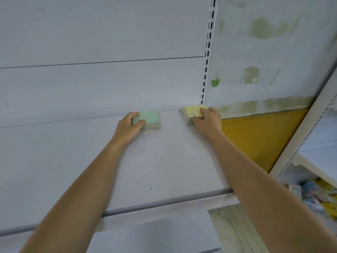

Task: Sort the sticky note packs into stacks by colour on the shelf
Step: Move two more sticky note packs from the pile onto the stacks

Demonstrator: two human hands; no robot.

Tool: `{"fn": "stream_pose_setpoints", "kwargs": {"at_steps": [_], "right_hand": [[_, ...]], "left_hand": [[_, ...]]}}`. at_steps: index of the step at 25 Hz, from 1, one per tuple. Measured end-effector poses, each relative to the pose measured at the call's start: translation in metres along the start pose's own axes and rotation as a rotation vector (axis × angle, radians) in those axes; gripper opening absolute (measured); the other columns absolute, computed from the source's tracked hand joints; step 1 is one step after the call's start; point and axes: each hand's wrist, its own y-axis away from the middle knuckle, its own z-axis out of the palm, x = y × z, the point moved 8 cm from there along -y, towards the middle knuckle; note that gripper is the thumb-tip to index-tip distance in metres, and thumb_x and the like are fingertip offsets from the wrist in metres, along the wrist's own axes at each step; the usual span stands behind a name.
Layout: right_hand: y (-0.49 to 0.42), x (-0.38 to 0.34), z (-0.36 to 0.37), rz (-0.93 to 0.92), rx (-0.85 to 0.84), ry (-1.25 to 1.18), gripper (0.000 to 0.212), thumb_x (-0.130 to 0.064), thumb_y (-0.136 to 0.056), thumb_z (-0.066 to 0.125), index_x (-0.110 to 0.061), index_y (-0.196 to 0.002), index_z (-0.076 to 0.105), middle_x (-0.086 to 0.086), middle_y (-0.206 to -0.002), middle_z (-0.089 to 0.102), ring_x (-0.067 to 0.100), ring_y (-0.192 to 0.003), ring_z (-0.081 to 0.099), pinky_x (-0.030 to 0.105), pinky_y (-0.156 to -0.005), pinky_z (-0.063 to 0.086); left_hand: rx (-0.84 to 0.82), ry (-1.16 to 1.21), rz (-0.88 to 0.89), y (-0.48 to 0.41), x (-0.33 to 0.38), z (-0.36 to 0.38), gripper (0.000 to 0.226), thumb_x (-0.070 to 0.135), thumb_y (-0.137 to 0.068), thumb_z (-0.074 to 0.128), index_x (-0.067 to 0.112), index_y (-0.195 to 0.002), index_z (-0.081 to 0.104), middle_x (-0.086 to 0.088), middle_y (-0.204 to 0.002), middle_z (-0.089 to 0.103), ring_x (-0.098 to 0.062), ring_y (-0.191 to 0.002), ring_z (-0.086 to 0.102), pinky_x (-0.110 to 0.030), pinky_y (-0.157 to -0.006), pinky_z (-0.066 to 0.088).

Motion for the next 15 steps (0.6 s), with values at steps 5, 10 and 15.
{"fn": "stream_pose_setpoints", "kwargs": {"at_steps": [5, 10, 15], "right_hand": [[0.004, -0.001, -0.001, 0.010, 0.035, 0.009, 0.056, -0.030, -0.088, 0.050, -0.015, -0.139, 0.034, 0.013, -0.155, 0.012, 0.032, -0.143, 0.009, 0.044, -0.117, 0.013], [0.027, -0.047, -0.011, -0.304, 0.208, -0.013, 0.054, -0.022, -0.086, 0.052, -0.017, -0.137, 0.037, 0.009, -0.155, 0.016, 0.028, -0.143, 0.011, 0.041, -0.118, 0.008], [0.063, -0.132, 0.042, -0.648, -0.053, 0.103, 0.048, -0.030, -0.090, 0.050, -0.020, -0.136, 0.042, 0.005, -0.152, 0.029, 0.026, -0.140, 0.024, 0.035, -0.115, 0.016]], "left_hand": [[0.002, 0.007, 0.000, 0.001, -0.001, -0.002, 0.045, 0.030, -0.086, 0.057, 0.018, -0.128, 0.049, -0.005, -0.133, 0.052, -0.014, -0.109, 0.049, -0.022, -0.089, 0.031], [0.134, -0.104, 0.034, 0.009, 0.006, -0.029, 0.044, 0.033, -0.090, 0.050, 0.013, -0.130, 0.048, -0.010, -0.135, 0.051, -0.025, -0.117, 0.051, -0.029, -0.099, 0.037], [0.199, -0.436, 0.069, 0.026, -0.002, -0.106, 0.046, 0.034, -0.095, 0.039, 0.011, -0.135, 0.041, -0.015, -0.143, 0.042, -0.035, -0.130, 0.038, -0.044, -0.107, 0.034]]}}
